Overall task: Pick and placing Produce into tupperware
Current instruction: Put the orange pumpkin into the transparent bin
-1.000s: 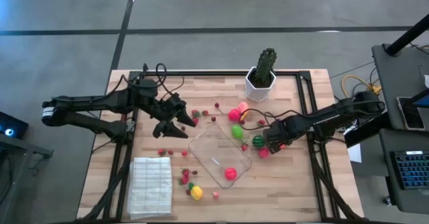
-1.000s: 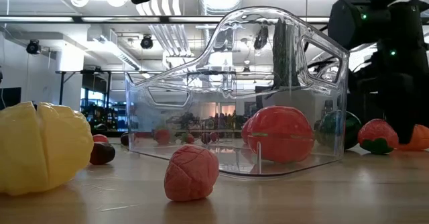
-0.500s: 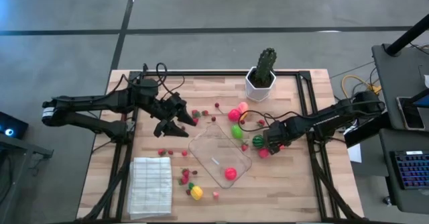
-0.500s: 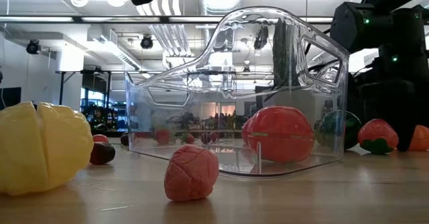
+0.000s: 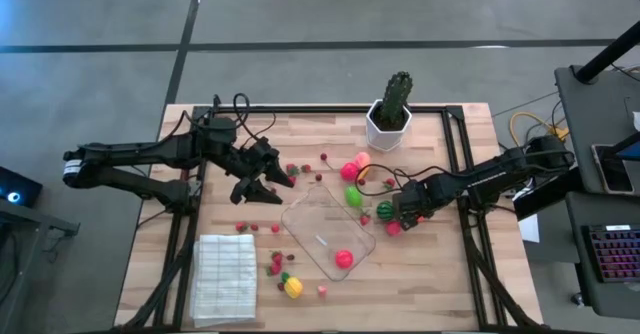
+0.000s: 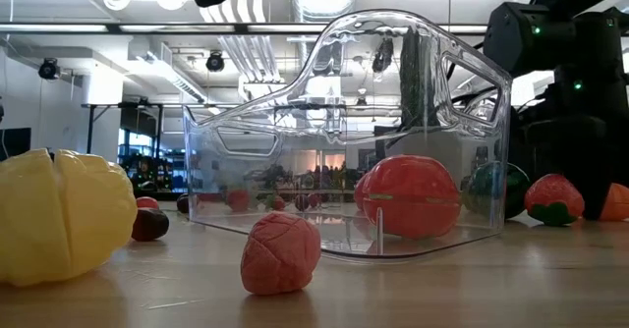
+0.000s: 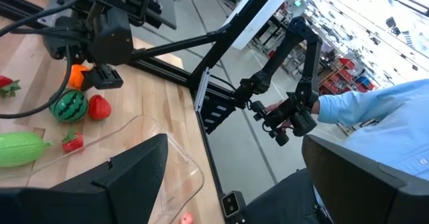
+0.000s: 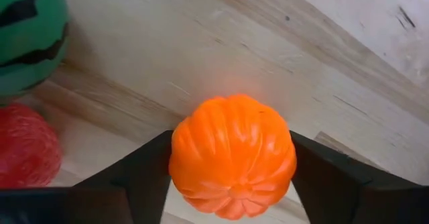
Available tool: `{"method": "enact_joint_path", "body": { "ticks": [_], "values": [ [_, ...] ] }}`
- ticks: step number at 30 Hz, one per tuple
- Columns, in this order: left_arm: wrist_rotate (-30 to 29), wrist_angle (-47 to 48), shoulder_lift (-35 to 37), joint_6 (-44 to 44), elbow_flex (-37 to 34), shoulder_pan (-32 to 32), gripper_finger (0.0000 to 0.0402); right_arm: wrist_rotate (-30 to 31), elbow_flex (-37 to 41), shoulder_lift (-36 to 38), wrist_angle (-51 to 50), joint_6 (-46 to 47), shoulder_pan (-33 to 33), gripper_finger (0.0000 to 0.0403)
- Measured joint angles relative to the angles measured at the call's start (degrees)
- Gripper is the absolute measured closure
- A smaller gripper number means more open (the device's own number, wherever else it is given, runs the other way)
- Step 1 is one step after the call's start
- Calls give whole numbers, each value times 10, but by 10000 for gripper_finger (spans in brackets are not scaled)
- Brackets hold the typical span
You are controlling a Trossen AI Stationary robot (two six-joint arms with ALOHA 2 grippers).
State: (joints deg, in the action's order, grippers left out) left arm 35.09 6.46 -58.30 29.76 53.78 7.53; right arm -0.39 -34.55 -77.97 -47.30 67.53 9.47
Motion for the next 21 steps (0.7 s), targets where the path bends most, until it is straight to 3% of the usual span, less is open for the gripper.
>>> {"method": "enact_joint_path", "body": {
  "ticks": [4, 10, 17, 21],
  "values": [
    [0, 0, 0, 0, 0, 0, 72, 0, 0, 0, 0, 5, 0, 163],
    [0, 0, 0, 0, 0, 0, 72, 1, -22, 3, 0, 16, 0, 141],
    [-2, 0, 0, -1, 0, 0, 72, 74, -109, 44, -38, 16, 0, 165],
    [-2, 0, -1, -1, 0, 0, 72, 94, -177, 63, -43, -19, 0, 156]
  ]
}}
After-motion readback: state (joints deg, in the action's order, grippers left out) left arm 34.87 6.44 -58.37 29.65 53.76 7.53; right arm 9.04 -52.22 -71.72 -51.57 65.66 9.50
